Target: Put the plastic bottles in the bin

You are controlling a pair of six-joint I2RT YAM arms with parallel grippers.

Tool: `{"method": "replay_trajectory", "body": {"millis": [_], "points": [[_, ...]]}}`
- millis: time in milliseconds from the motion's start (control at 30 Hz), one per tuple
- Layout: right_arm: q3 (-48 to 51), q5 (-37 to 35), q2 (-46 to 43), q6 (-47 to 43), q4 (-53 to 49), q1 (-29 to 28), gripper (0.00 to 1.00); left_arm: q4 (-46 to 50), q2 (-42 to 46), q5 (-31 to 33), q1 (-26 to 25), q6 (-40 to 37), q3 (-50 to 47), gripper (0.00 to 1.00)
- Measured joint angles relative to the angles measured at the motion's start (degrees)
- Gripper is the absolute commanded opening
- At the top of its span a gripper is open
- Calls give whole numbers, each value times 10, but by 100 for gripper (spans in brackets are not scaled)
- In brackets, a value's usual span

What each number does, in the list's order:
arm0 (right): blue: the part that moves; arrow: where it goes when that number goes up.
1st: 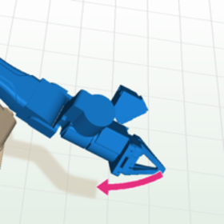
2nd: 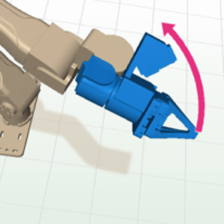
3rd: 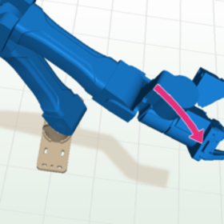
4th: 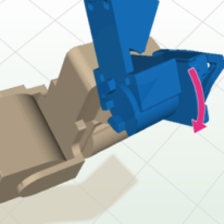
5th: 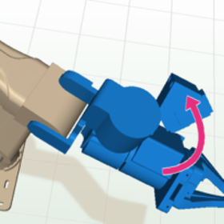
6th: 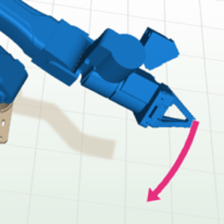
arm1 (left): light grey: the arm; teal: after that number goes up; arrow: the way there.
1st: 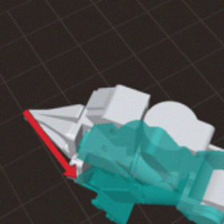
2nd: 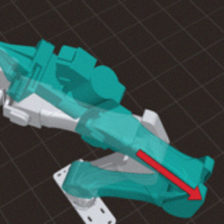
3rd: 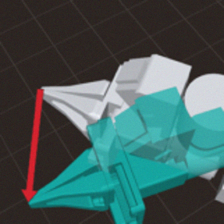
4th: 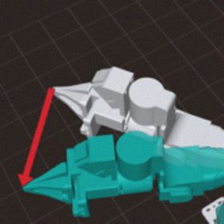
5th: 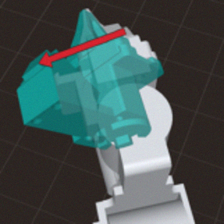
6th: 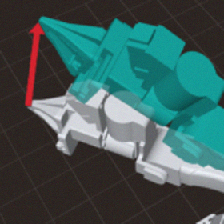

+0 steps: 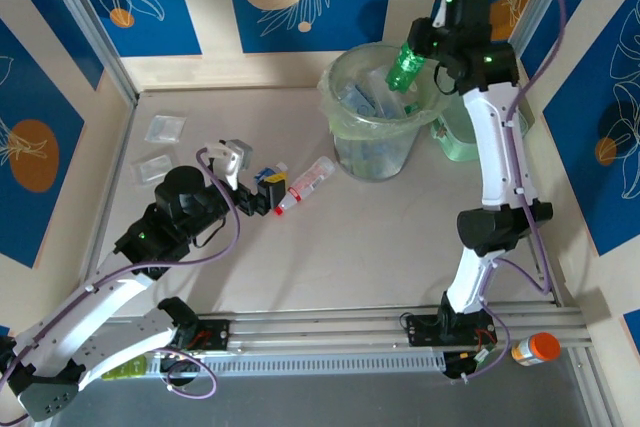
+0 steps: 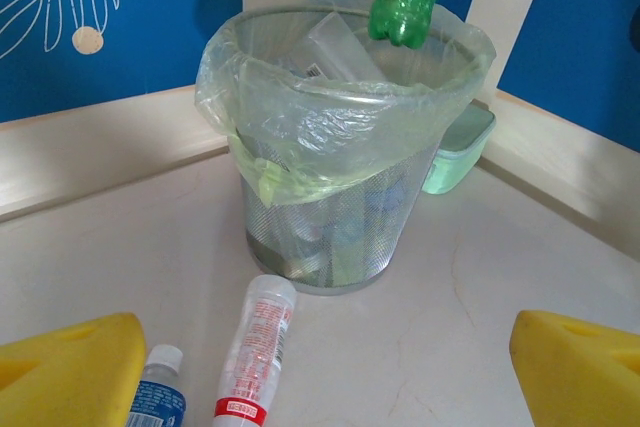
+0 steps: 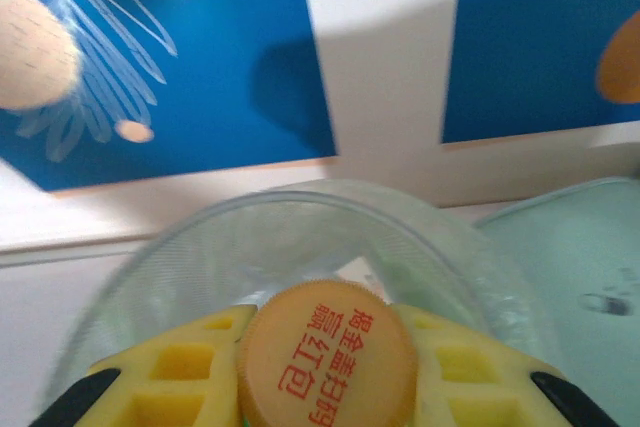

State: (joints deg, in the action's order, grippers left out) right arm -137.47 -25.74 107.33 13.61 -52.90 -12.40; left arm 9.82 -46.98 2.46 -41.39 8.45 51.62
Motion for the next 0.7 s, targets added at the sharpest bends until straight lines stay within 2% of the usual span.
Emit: {"method": "replay_trajectory", "body": {"millis": [167, 367, 433, 500, 567, 700], "points": [[-21, -102, 50, -66, 0, -5, 0, 0, -1, 0, 0, 0, 0, 93], [-44, -133, 105, -99, 10, -14, 1, 0, -9, 0, 0, 0, -1, 94], [-52, -135, 116, -107, 14, -16, 18, 0, -10, 0, 0, 0, -1, 94], [-61, -135, 124, -110, 17, -16, 46, 0, -12, 1, 0, 0, -2, 94], [-69, -128, 132, -111, 21, -16, 57, 0, -13, 2, 0, 0, -2, 94], [-74, -94, 165, -107, 20, -17, 65, 0, -19, 2, 0, 0, -2, 94]]}}
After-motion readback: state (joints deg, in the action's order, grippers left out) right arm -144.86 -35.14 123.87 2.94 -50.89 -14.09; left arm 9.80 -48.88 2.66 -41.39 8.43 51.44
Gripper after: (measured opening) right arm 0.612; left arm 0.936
